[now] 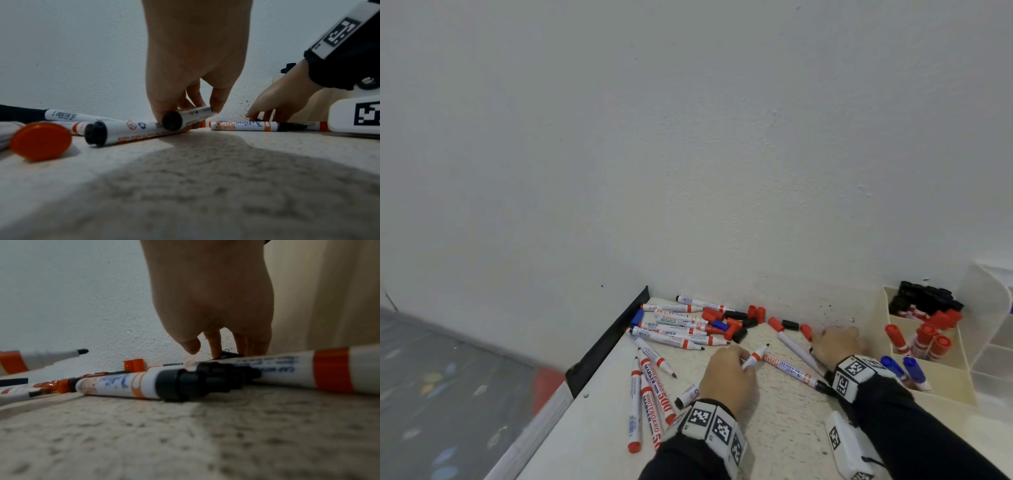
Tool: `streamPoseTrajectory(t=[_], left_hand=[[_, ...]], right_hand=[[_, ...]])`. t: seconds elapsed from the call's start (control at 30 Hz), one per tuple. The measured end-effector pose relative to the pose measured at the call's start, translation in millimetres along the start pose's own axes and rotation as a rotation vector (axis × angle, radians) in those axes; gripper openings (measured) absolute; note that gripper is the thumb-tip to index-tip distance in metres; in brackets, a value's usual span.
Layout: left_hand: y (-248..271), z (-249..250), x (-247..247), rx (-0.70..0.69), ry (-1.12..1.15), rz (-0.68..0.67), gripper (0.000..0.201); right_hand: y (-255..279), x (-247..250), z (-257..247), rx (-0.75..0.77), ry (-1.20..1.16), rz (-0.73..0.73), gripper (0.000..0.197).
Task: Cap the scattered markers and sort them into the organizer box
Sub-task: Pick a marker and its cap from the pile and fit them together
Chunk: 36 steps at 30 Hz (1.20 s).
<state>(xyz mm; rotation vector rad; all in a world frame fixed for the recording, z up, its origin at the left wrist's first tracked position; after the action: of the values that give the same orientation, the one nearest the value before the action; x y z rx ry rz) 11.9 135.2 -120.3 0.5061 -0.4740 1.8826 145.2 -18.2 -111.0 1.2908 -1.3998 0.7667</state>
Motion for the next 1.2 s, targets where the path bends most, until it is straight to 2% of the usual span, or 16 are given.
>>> streamPoseTrajectory(t=[0.13,0.3,0.47,0.53,0.67,0.8,0.83,0.93,1.07,1.2], left_hand=[[-1.5,-2.0,-1.7,-0.005,-0.009,0.000,0.017],[-1.8,-2.9,-3.1,0.007,-0.021,-0.001,0.017],[-0.2,-2.3,-1.9,0.008,-0.019,0.015,0.015],[0.3,-1.9,-1.2,-0.001,-0.027,0.008,0.015],[0.7,0.5,0.4,-0.010,-0.011,0.003,0.015],[4.5,3.5,0.3,-0.027,0.010,0.010,0.012],[5.4,4.6,0.4,-0.040,0.006,0.013,0.012],[6.1,8.4,3.9,-0.088,0.017,0.021,0.012],[5.4,11.7,4.4,-0.135,0.020,-0.032,0.017],[3.0,7.4,2.8,-0.187,-0.068,-0.026,0.019]], right_hand=[[1.6,5.7,1.4,0.038,-0.074,0.049,0.029],[7.4,16.3,3.6,0.106,-0.207,0.127,0.024],[30.2,30.8,-6.1,0.289,-0.398,0.262,0.021],[39.1,33.7,-10.2,0.377,-0.451,0.274,0.022],[52.3,33.3,-13.8,0.473,-0.562,0.167,0.029],[64.7,24.4,-14.1,0.480,-0.655,-0.120,0.023],[67.7,22.3,-14.1,0.488,-0.657,-0.149,0.026],[74.7,15.6,-13.0,0.502,-0.668,-0.192,0.031],[78.9,11.9,-10.9,0.520,-0.632,-0.154,0.026],[84.0,9.6,-11.2,0.551,-0.621,-0.196,0.017]])
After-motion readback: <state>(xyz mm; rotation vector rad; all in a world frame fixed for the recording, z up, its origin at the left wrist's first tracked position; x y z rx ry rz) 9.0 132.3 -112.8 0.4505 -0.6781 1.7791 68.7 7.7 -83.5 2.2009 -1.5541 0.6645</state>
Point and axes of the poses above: each hand's wrist, its own y-axis away from the middle knuckle, its own x-axis out of the back of the hand, z = x × y, the point moved 2 cm from there along -y, towards the middle knuckle, and after that the axes turned 7 degrees about -x, right-handed, at the moved point
